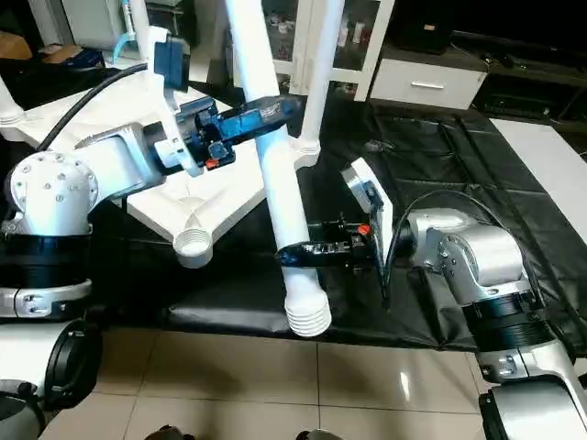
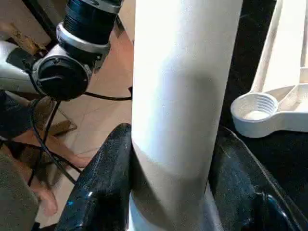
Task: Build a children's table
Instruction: Pick table leg
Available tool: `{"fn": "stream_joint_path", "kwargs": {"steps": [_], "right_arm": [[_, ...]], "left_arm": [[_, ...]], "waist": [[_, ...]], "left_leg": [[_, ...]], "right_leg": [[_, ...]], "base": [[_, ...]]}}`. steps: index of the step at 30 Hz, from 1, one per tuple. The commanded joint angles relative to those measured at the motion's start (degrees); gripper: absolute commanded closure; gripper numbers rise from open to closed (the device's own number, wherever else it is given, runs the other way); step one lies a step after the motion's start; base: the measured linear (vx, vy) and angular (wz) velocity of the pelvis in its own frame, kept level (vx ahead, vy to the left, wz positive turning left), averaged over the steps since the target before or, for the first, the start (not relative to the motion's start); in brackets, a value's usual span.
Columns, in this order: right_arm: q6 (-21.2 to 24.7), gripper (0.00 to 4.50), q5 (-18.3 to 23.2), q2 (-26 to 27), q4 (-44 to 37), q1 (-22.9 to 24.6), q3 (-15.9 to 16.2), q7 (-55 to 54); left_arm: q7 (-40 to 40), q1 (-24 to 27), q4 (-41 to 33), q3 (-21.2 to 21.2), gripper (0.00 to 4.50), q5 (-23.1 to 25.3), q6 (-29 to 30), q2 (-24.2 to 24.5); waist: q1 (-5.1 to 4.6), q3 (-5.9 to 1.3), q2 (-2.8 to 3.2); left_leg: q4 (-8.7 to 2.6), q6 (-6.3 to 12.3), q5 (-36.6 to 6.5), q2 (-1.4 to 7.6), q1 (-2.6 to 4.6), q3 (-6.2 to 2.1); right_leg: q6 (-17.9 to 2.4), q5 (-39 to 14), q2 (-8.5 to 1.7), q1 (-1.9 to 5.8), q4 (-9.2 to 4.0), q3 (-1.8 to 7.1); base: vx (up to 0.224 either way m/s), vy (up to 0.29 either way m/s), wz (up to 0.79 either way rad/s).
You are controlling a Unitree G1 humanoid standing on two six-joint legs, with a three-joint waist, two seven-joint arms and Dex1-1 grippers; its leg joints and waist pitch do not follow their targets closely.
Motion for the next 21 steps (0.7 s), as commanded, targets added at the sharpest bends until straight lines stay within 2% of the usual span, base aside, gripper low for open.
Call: {"fn": "stream_joint_path", "kwargs": {"steps": [1, 2, 3, 4, 5, 6, 7, 8, 9, 10, 11, 12, 14, 17, 21], "right_arm": [[-3.49, 2.14, -2.32, 0.95, 0.46, -0.94, -0.98, -2.84], [-6.27, 2.14, -3.54, 2.51, 1.57, -1.46, -1.97, -5.9], [-8.46, 2.0, -5.11, 3.34, 2.42, -1.83, -2.09, -8.22], [-8.46, 2.0, -5.11, 3.34, 2.42, -1.83, -2.09, -8.22], [-12.24, 1.8, -7.48, 5.09, 3.63, -2.12, -2.56, -12.55], [-14.88, 1.65, -9.36, 6.09, 4.39, -2.18, -2.57, -15.44], [-18.3, 1.58, -11.28, 7.77, 5.39, -2.15, -3.24, -19.61], [-18.91, 1.58, -11.61, 8.2, 5.65, -2.19, -3.5, -20.7], [-21.27, 1.47, -13.24, 9.54, 6.44, -2.32, -3.88, -24.49], [-21.3, 1.35, -13.26, 9.55, 6.45, -2.33, -3.88, -24.53], [-22.97, 1.35, -14.23, 10.03, 6.52, -2.24, -3.73, -25.84], [-24.08, 1.17, -15.12, 11.51, 7.09, -2.5, -4.46, -30.1], [-25.64, 1.15, -16.21, 12.92, 6.75, -2.37, -4.32, -32.71], [-24.65, 1.15, -16.29, 15.5, 5.95, -1.81, -4.05, -34.74], [-24.8, 1.15, -18.35, 19.32, 6.81, -0.44, -2.11, -39.0]], "left_arm": [[3.51, -1.95, 0.32, 0.86, 2.82, 2.13, -1.64, 0.01], [5.59, -2.29, 0.11, -0.56, 2.82, 5.27, -3.19, 0.52], [7.42, -2.57, 0.03, -1.53, 2.82, 7.65, -4.26, 0.82], [7.42, -2.57, 0.03, -1.53, 2.82, 7.65, -4.26, 0.82], [9.95, -2.94, -0.67, -3.29, 2.83, 11.25, -5.74, 1.55], [11.63, -3.2, -0.99, -4.07, 2.83, 13.09, -6.46, 1.8], [13.67, -3.42, -1.31, -3.77, 2.83, 13.75, -6.67, 1.46], [14.14, -3.46, -1.37, -3.74, 2.83, 14.01, -6.82, 1.4], [15.34, -3.6, -1.65, -3.71, 2.83, 14.6, -6.99, 1.32], [15.36, -3.61, -1.66, -3.71, 2.83, 14.61, -6.99, 1.32], [16.77, -3.71, -1.71, -3.33, 2.83, 15.09, -7.33, 0.99], [18.94, -3.95, -1.51, -2.89, 2.83, 16.11, -8.14, 0.56], [21.2, -4.22, -1.14, -2.13, 2.83, 16.7, -8.82, -0.21], [23.37, -4.43, -0.65, -1.3, 2.83, 17.45, -10.23, -1.53], [23.01, -4.42, -0.49, -2.04, 2.83, 18.2, -11.5, -2.39]], "waist": [[0.04, -4.9, 0.3], [-0.04, -4.88, 0.22], [-0.2, -4.97, 0.17], [-0.25, -4.83, 0.25], [-0.27, -4.78, -0.09], [-0.51, -4.7, 0.09], [-0.47, -4.83, 0.0], [-0.51, -4.78, 0.11], [-0.57, -4.83, 0.01], [-0.61, -4.89, -0.16], [-0.66, -4.88, 0.01], [-0.73, -4.9, -0.17], [-0.67, -4.96, -0.05], [-0.8, -5.03, -0.04], [-0.95, -4.99, 0.09]], "left_leg": [[-4.11, 0.12, -12.23, -0.37, 0.77, 0.73], [-4.14, -0.04, -12.29, -0.31, 0.72, 0.67], [-4.12, -0.4, -12.4, -0.36, 0.67, 0.63], [-4.18, -0.76, -12.41, -0.29, 0.64, 0.6], [-4.16, -0.83, -12.7, -0.37, 0.85, 0.68], [-4.18, -1.32, -13.07, -0.44, 0.68, 0.64], [-4.09, -1.45, -12.77, -0.52, 0.82, 0.71], [-4.04, -1.59, -12.46, -0.51, 0.86, 0.78], [-4.15, -1.59, -12.01, -0.62, 0.61, 0.69], [-4.14, -1.57, -11.77, -0.59, 0.61, 0.73], [-4.17, -1.24, -12.18, -0.6, 0.73, 0.72], [-4.15, -1.27, -11.73, -0.48, 0.71, 0.8], [-4.18, -1.11, -11.16, -0.53, 0.7, 0.81], [-4.25, -0.83, -10.36, -0.59, 0.55, 0.8], [-4.29, -0.53, -10.06, -0.63, 0.55, 0.86]], "right_leg": [[-10.99, -18.26, -1.28, 3.73, -3.52, 1.0], [-10.66, -18.88, -1.38, 3.57, -3.66, 0.95], [-10.24, -19.46, -1.38, 3.74, -3.57, 0.85], [-9.86, -19.66, -1.29, 3.56, -3.57, 0.9], [-9.12, -20.89, -1.32, 3.53, -3.83, 0.89], [-8.14, -22.36, -1.29, 3.44, -3.79, 0.89], [-7.46, -23.01, -1.32, 3.43, -3.9, 0.87], [-7.44, -22.91, -1.38, 3.16, -3.9, 0.99], [-7.52, -22.72, -1.31, 3.45, -3.75, 0.87], [-7.56, -22.25, -1.21, 3.39, -3.75, 0.88], [-7.95, -21.48, -1.13, 3.38, -3.67, 0.89], [-8.25, -20.06, -1.09, 3.23, -3.57, 0.99], [-8.81, -18.63, -1.08, 3.35, -3.37, 1.05], [-9.4, -15.99, -0.99, 3.63, -3.07, 1.09], [-9.67, -15.01, -1.03, 3.52, -3.02, 1.2]], "base": [[0.0, 0.0, 0.0], [0.0, 0.0, 0.0], [0.0, 0.0, 0.0], [0.0, 0.0, 0.0], [0.0, 0.0, 0.0], [0.0, 0.0, 0.0], [0.0, 0.0, 0.0], [0.0, 0.0, 0.0], [0.0, 0.0, 0.0], [0.0, 0.0, 0.0], [0.0, 0.0, 0.0], [0.0, 0.0, 0.0], [0.0, 0.0, 0.0], [0.0, 0.0, 0.0], [0.0, 0.0, 0.0]]}}
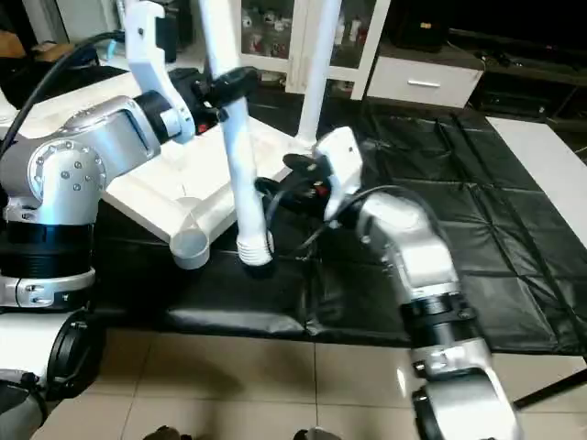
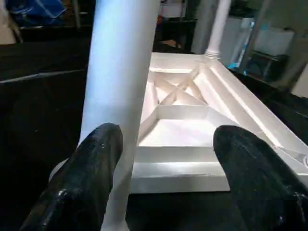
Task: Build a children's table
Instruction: Pick table leg
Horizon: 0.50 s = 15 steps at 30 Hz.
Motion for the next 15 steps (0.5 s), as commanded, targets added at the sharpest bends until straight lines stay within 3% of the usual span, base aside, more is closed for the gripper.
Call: {"fn": "stream_joint_path", "kwargs": {"steps": [1, 9, 15], "right_arm": [[0.06, 1.15, -1.18, 1.65, 0.77, 0.57, 1.37, -1.9], [-0.26, 1.15, -1.25, 6.07, 5.61, -1.64, 1.51, -4.46], [2.43, 1.15, 2.04, 5.91, 2.93, -1.78, -0.17, -0.69]], "left_arm": [[-0.14, -1.68, -0.6, -0.73, 2.83, -0.63, -1.18, -1.73], [0.65, -1.85, -0.77, -0.74, 2.83, -0.27, -1.76, -2.57], [-0.16, -1.7, 0.46, -0.75, 2.84, 2.04, -3.74, -1.96]], "waist": [[-0.27, -5.08, 0.47], [-0.96, -4.96, 0.57], [-0.86, -4.89, 0.1]], "left_leg": [[-4.31, -0.53, -10.25, -0.64, 0.71, 0.83], [-4.41, -0.87, -12.55, -0.68, 0.78, 0.78], [-4.44, -0.4, -12.1, -0.6, 0.79, 0.82]], "right_leg": [[-9.78, -14.95, -1.04, 3.68, -3.07, 1.18], [-9.67, -16.01, -1.01, 3.62, -3.2, 1.18], [-9.46, -15.88, -1.08, 3.62, -3.26, 1.28]], "base": [[0.0, 0.0, 0.0], [0.0, 0.0, 0.0], [0.0, 0.0, 0.0]]}}
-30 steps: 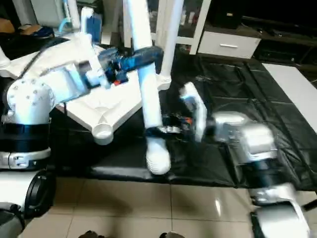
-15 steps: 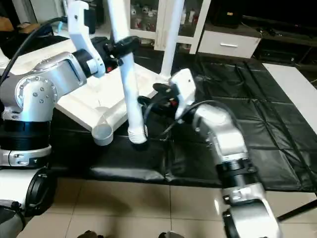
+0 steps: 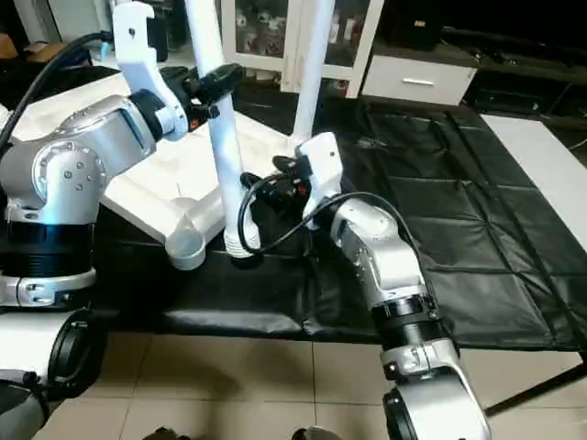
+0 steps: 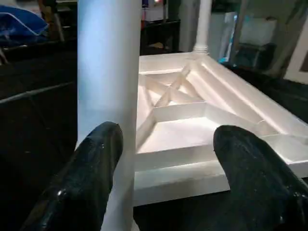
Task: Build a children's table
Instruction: Pick table leg
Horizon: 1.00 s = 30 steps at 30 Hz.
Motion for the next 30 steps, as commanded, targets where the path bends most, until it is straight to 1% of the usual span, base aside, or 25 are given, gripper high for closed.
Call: {"fn": "stream_joint_path", "kwargs": {"steps": [1, 2, 3, 5, 6, 9, 11, 12, 13, 14, 15, 17, 19, 20, 22, 24, 25, 26, 30], "right_arm": [[2.37, 1.15, 2.76, 0.14, -2.13, -0.6, 0.12, 3.2], [2.58, 1.15, 3.19, 0.11, -2.37, -0.57, -0.1, 3.47], [4.08, 1.15, 5.52, -0.31, -3.79, -0.38, -1.0, 5.26], [5.3, 1.15, 6.6, -0.93, -4.48, -0.31, -1.2, 6.52], [6.06, 1.15, 6.91, -1.57, -4.83, -0.27, -1.04, 7.43], [7.46, 1.15, 6.73, -3.02, -5.05, -0.2, -0.36, 9.3], [8.19, 1.15, 5.58, -4.1, -4.32, -0.34, -0.04, 9.56], [7.68, 1.15, 4.56, -4.34, -3.76, -0.48, 0.3, 9.13], [7.06, 1.15, 3.11, -4.53, -2.7, -0.65, 0.86, 8.58], [6.99, 1.15, 2.82, -4.53, -2.41, -0.69, 0.97, 8.44], [7.2, 1.15, 1.87, -4.57, -1.52, -0.84, 1.57, 7.92], [7.9, 1.15, 0.8, -4.83, -0.7, -0.83, 2.78, 7.66], [9.66, 1.15, -0.05, -5.28, -0.34, -0.37, 4.7, 8.28], [9.74, 1.15, -0.07, -5.3, -0.33, -0.34, 4.78, 8.34], [10.4, 1.48, 0.21, -5.27, -0.3, -0.24, 4.98, 8.86], [10.65, 1.59, 0.75, -5.06, -0.31, -0.37, 4.55, 9.21], [10.67, 1.81, 0.81, -5.02, -0.3, -0.4, 4.5, 9.24], [10.78, 1.81, 1.09, -4.86, -0.24, -0.55, 4.24, 9.38], [9.99, 2.09, 1.9, -4.87, 0.13, -1.38, 3.16, 10.17]], "left_arm": [[-2.13, -1.6, -0.57, -1.13, 2.84, -0.88, -2.02, -1.43], [-2.24, -1.56, -0.57, -1.19, 2.84, -0.8, -2.08, -1.37], [-2.63, -1.36, -0.51, -1.37, 2.84, -0.46, -2.41, -1.17], [-2.87, -1.28, -0.41, -1.46, 2.84, -0.35, -2.59, -1.05], [-2.78, -1.26, -0.42, -1.33, 2.84, -0.4, -2.65, -1.14], [-3.15, -1.17, -0.45, -1.33, 2.84, -0.27, -3.03, -1.27], [-3.96, -1.16, -0.2, -1.46, 2.84, -0.27, -3.28, -1.34], [-3.96, -1.26, -0.22, -1.42, 2.84, -0.34, -3.15, -1.33], [-4.19, -1.44, -0.42, -1.25, 2.84, -0.85, -2.8, -1.46], [-4.24, -1.49, -0.52, -1.17, 2.84, -1.05, -2.65, -1.53], [-4.27, -1.67, -0.77, -1.07, 2.84, -1.27, -2.46, -1.59], [-4.37, -1.91, -1.11, -0.86, 2.84, -1.76, -2.1, -1.84], [-4.39, -2.34, -1.93, -0.43, 2.84, -2.82, -1.32, -2.41], [-4.4, -2.36, -1.99, -0.41, 2.84, -2.9, -1.24, -2.44], [-4.6, -2.56, -2.6, -0.34, 2.84, -3.49, -0.61, -2.55], [-4.79, -2.63, -2.81, -0.26, 2.84, -3.76, -0.23, -2.57], [-4.82, -2.64, -2.81, -0.25, 2.84, -3.78, -0.19, -2.56], [-4.97, -2.7, -2.84, -0.19, 2.84, -3.9, -0.02, -2.51], [-5.21, -2.43, -2.39, -0.54, 2.84, -3.32, -0.5, -1.99]], "waist": [[-0.09, -4.91, 0.29], [-0.06, -4.96, 0.19], [-0.07, -4.88, 0.28], [-0.04, -4.95, 0.26], [0.09, -4.94, 0.23], [0.21, -4.97, 0.13], [0.19, -4.92, 0.05], [0.16, -4.89, 0.14], [0.14, -4.88, 0.1], [0.08, -4.88, 0.09], [0.1, -4.89, 0.24], [0.0, -4.92, 0.15], [0.02, -4.88, 0.13], [0.03, -4.88, 0.15], [0.12, -4.89, 0.08], [0.08, -4.91, 0.1], [0.06, -4.89, 0.1], [0.09, -4.92, 0.18], [0.06, -4.92, 0.12]], "left_leg": [[-4.47, -0.28, -12.24, -0.6, 0.83, 0.8], [-4.44, -0.16, -11.82, -0.54, 0.74, 0.79], [-4.49, -0.06, -11.82, -0.52, 0.79, 0.81], [-4.45, 0.21, -11.63, -0.49, 0.77, 0.78], [-4.43, 0.3, -11.11, -0.36, 0.93, 0.83], [-4.38, 0.09, -10.56, -0.47, 0.82, 0.89], [-4.38, 0.1, -10.85, -0.53, 0.69, 0.87], [-4.35, -0.21, -10.97, -0.54, 0.69, 0.85], [-4.34, -0.33, -10.99, -0.55, 0.66, 0.86], [-4.35, -0.53, -11.32, -0.54, 0.69, 0.84], [-4.35, -0.65, -11.4, -0.54, 0.69, 0.8], [-4.37, -0.98, -11.62, -0.55, 0.7, 0.79], [-4.36, -0.85, -11.83, -0.54, 0.71, 0.78], [-4.34, -0.79, -11.73, -0.49, 0.78, 0.82], [-4.38, -0.69, -11.72, -0.5, 0.69, 0.79], [-4.35, -0.51, -11.48, -0.48, 0.75, 0.81], [-4.37, -0.43, -11.41, -0.48, 0.69, 0.8], [-4.36, -0.41, -11.4, -0.48, 0.75, 0.8], [-4.37, -0.34, -11.35, -0.45, 0.76, 0.81]], "right_leg": [[-9.76, -15.68, -1.06, 3.68, -3.21, 1.24], [-9.93, -15.13, -1.15, 3.78, -3.11, 1.28], [-10.07, -15.0, -1.16, 3.71, -3.19, 1.28], [-10.26, -14.46, -1.17, 3.78, -3.07, 1.29], [-10.65, -13.92, -1.22, 3.62, -3.07, 1.33], [-10.81, -13.64, -1.21, 3.84, -2.99, 1.35], [-10.45, -14.88, -1.28, 3.89, -3.14, 1.31], [-10.06, -16.1, -1.31, 3.73, -3.29, 1.3], [-9.96, -16.38, -1.33, 3.72, -3.33, 1.29], [-9.86, -16.96, -1.34, 3.67, -3.37, 1.27], [-9.86, -17.07, -1.37, 3.68, -3.34, 1.26], [-10.07, -16.79, -1.25, 3.65, -3.31, 1.25], [-10.2, -16.5, -1.21, 3.72, -3.29, 1.25], [-10.44, -16.0, -1.24, 3.64, -3.3, 1.31], [-10.49, -15.96, -1.29, 3.74, -3.23, 1.28], [-10.59, -15.46, -1.24, 3.72, -3.16, 1.3], [-10.63, -15.33, -1.22, 3.74, -3.17, 1.29], [-10.65, -15.24, -1.24, 3.73, -3.17, 1.29], [-10.87, -14.97, -1.24, 3.74, -3.13, 1.29]], "base": [[0.0, 0.0, 0.0], [0.0, 0.0, 0.0], [0.0, 0.0, 0.0], [0.0, 0.0, 0.0], [0.0, 0.0, 0.0], [0.0, 0.0, 0.0], [0.0, 0.0, 0.0], [0.0, 0.0, 0.0], [0.0, 0.0, 0.0], [0.0, 0.0, 0.0], [0.0, 0.0, 0.0], [0.0, 0.0, 0.0], [0.0, 0.0, 0.0], [0.0, 0.0, 0.0], [0.0, 0.0, 0.0], [0.0, 0.0, 0.0], [0.0, 0.0, 0.0], [0.0, 0.0, 0.0], [0.0, 0.0, 0.0]]}}
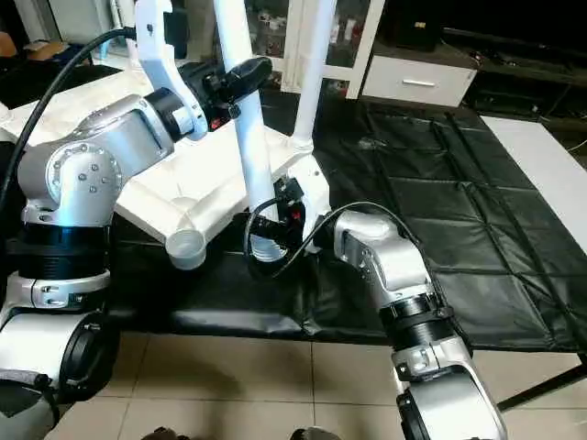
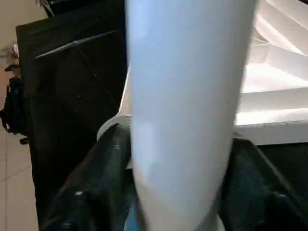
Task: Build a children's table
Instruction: Pick table leg
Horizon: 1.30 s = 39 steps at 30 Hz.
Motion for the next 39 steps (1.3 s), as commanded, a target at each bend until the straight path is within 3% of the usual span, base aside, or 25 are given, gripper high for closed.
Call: {"fn": "stream_joint_path", "kwargs": {"steps": [1, 7, 10, 23, 26, 28, 29, 30, 39], "right_arm": [[-0.47, 2.09, 1.35, -0.59, 0.04, -1.56, -1.5, 1.32], [-0.51, 2.6, 1.49, -0.94, -0.7, -1.04, -1.49, 1.96], [-0.56, 2.62, 1.64, -0.84, -0.9, -0.9, -1.61, 2.26], [-0.17, 2.64, 3.97, -4.22, -2.0, -1.05, -2.82, 9.23], [0.72, 2.64, 6.12, -5.05, -0.98, -1.94, -4.95, 10.4], [2.28, 2.64, 9.39, -4.87, -0.22, -3.03, -8.5, 10.05], [2.28, 2.64, 9.39, -4.87, -0.22, -3.03, -8.5, 10.05], [2.96, 2.64, 11.09, -5.06, 0.64, -3.8, -10.97, 9.69], [4.33, 2.64, 13.17, -6.5, 1.38, -4.11, -13.0, 10.89]], "left_arm": [[-0.57, -1.99, -0.78, -0.71, 2.84, 0.33, -0.28, 0.59], [-0.95, -2.06, -0.48, -1.16, 2.84, 0.83, -0.64, 1.14], [-1.16, -2.19, -0.52, -1.33, 2.14, 0.94, -0.32, 1.23], [-3.7, -1.53, -1.59, -1.47, 1.2, -0.7, 0.35, 1.71], [-6.32, -1.34, -2.76, -1.02, 0.8, -3.0, 0.53, 1.29], [-7.35, -1.43, -3.83, 2.75, 0.8, -9.13, 3.25, -0.21], [-7.35, -1.43, -3.83, 2.75, 0.8, -9.13, 3.25, -0.21], [-9.1, -0.98, -5.52, 4.99, 0.8, -14.16, 5.99, -0.76], [-11.06, 0.33, -8.48, 5.51, 0.8, -18.74, 8.57, -0.82]], "waist": [[0.01, -4.96, 0.36], [0.04, -4.91, 0.43], [0.01, -4.95, 0.49], [0.13, -4.92, 0.5], [0.14, -4.92, 0.29], [0.22, -5.0, 0.21], [0.12, -4.93, 0.14], [0.18, -4.99, 0.07], [0.09, -4.82, 0.08]], "left_leg": [[-4.34, -0.38, -11.28, -0.48, 0.72, 0.79], [-4.37, -0.46, -11.73, -0.44, 0.85, 0.79], [-4.37, -0.46, -11.6, -0.46, 0.81, 0.79], [-4.3, 0.04, -11.74, -0.43, 0.81, 0.81], [-4.22, 0.22, -11.83, -0.5, 0.72, 0.85], [-4.18, 0.31, -11.1, -0.43, 0.7, 0.87], [-4.12, 0.27, -11.2, -0.48, 0.68, 0.96], [-4.0, 0.46, -11.08, -0.58, 0.71, 1.05], [-4.09, 0.44, -12.01, -0.54, 0.82, 1.01]], "right_leg": [[-10.81, -14.81, -1.25, 3.82, -3.11, 1.29], [-10.76, -15.52, -1.25, 3.71, -3.19, 1.27], [-10.93, -14.81, -1.24, 3.79, -3.15, 1.28], [-11.24, -15.12, -1.25, 3.81, -3.21, 1.24], [-11.28, -16.09, -1.29, 3.85, -3.26, 1.21], [-11.84, -15.43, -1.35, 3.86, -3.15, 1.23], [-12.02, -15.38, -1.26, 3.8, -3.04, 1.26], [-12.45, -15.39, -1.26, 3.81, -2.95, 1.24], [-10.6, -18.99, -1.08, 3.63, -3.62, 1.04]], "base": [[0.0, 0.0, 0.0], [0.0, 0.0, 0.0], [0.0, 0.0, 0.0], [0.0, 0.0, 0.0], [0.0, 0.0, 0.0], [0.0, 0.0, 0.0], [0.0, 0.0, 0.0], [0.0, 0.0, 0.0], [0.0, 0.0, 0.0]]}}
